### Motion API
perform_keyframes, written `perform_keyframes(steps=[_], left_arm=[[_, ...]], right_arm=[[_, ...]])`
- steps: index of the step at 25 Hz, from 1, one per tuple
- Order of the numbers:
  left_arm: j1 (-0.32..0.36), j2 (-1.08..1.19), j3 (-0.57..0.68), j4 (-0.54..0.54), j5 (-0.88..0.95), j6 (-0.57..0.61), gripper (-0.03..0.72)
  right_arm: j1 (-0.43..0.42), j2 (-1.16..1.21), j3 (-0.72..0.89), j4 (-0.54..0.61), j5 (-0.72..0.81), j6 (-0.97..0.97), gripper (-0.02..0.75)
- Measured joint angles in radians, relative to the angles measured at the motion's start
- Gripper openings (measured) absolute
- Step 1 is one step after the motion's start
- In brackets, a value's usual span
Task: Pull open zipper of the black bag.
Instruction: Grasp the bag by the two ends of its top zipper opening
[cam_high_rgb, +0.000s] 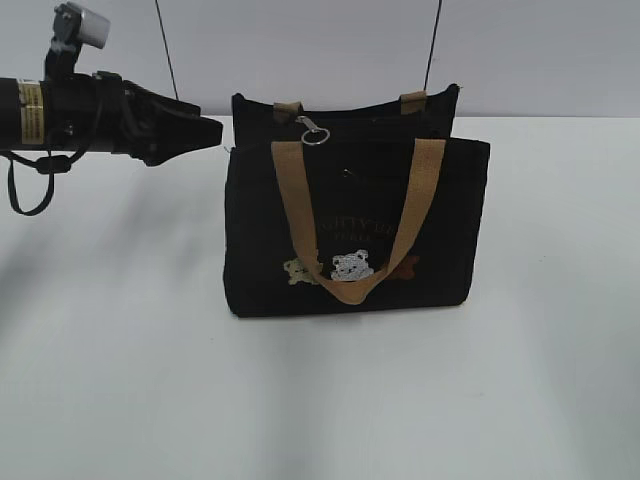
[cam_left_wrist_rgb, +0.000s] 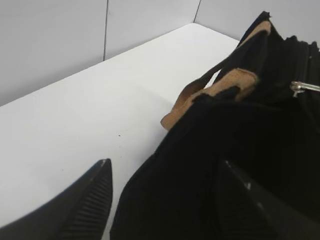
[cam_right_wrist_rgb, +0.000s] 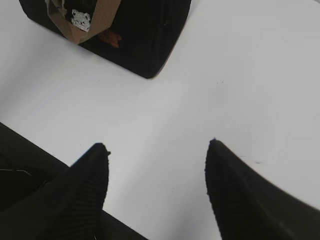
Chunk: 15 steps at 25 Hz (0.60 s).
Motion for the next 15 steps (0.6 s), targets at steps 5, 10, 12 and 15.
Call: perform_keyframes(steps=[5, 10, 12, 15], left_arm=[[-0.031, 0.02, -0.053, 0.057, 0.032, -0.007, 0.49], [-0.033, 0.079, -0.1, 0.093, 0.026, -0.011, 0.49], [-0.033, 0.103, -0.128, 0.111, -0.013, -0.011, 0.49], [-0.035, 0.143, -0.171, 0.113, -0.079, -0.011, 0.49]], right_arm=[[0.0, 0.052, 0.0, 0.015, -0.003, -0.029, 0.466], [0.0, 0.07, 0.0, 0.037, -0.015, -0.034, 0.466], [0.0, 0.07, 0.0, 0.039, -0.02, -0.047, 0.466], [0.0, 0.072, 0.0, 0.052, -0.026, -0.067, 0.466]])
